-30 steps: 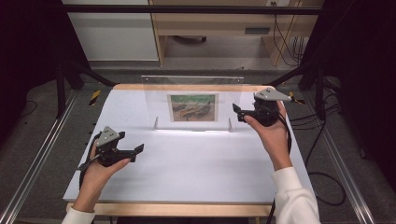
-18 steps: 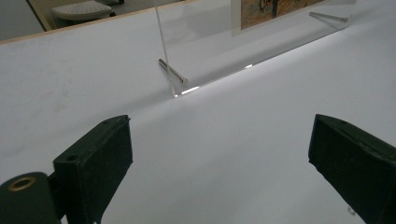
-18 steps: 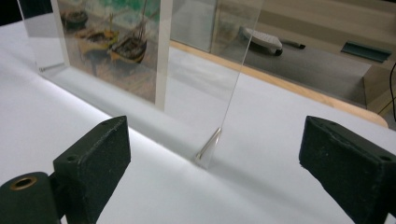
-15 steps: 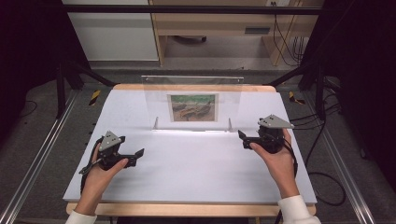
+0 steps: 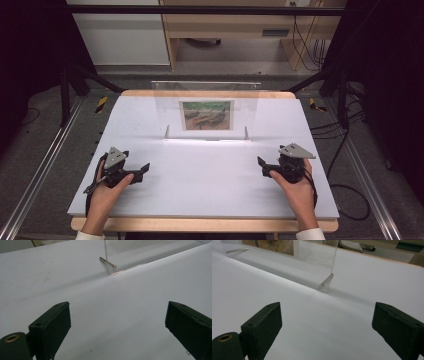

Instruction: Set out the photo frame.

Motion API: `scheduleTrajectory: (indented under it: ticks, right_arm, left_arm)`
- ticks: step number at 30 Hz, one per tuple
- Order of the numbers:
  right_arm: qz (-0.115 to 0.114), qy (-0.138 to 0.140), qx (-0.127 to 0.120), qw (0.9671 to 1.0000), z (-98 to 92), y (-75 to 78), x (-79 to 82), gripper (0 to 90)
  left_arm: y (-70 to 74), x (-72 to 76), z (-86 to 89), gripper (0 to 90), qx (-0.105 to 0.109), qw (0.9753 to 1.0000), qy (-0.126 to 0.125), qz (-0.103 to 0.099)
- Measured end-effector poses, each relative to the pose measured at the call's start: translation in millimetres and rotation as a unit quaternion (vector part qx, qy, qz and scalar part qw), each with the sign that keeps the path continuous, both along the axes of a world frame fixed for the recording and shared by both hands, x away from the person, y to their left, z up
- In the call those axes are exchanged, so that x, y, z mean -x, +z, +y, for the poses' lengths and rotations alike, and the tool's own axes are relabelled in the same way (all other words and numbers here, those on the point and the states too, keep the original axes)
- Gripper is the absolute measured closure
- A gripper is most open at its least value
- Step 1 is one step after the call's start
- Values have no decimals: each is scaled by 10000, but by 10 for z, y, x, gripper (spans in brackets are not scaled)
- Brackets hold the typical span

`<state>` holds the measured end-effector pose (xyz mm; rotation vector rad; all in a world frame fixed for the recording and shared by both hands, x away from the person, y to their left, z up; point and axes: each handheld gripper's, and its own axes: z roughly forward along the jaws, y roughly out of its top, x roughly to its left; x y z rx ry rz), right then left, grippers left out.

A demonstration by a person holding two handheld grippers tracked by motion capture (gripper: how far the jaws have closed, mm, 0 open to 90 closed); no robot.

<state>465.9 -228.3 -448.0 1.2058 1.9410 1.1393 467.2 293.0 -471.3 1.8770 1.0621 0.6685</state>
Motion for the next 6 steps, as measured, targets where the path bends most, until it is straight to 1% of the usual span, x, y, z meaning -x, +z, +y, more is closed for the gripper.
scheduleTrajectory:
  ticks: [1,3,6]
  right_arm:
    - [65,-27,-41,10000,-2,-45,14,94]
    - [116,-76,-13,9999,-12,-134,36,94]
    - [183,-138,50,9997,-3,-246,86,93]
  left_arm:
    - [-17,11,13,61,5,10000,20,-8]
    - [-41,32,29,61,-8,10000,47,-39]
    - [-49,51,37,61,-34,10000,21,-42]
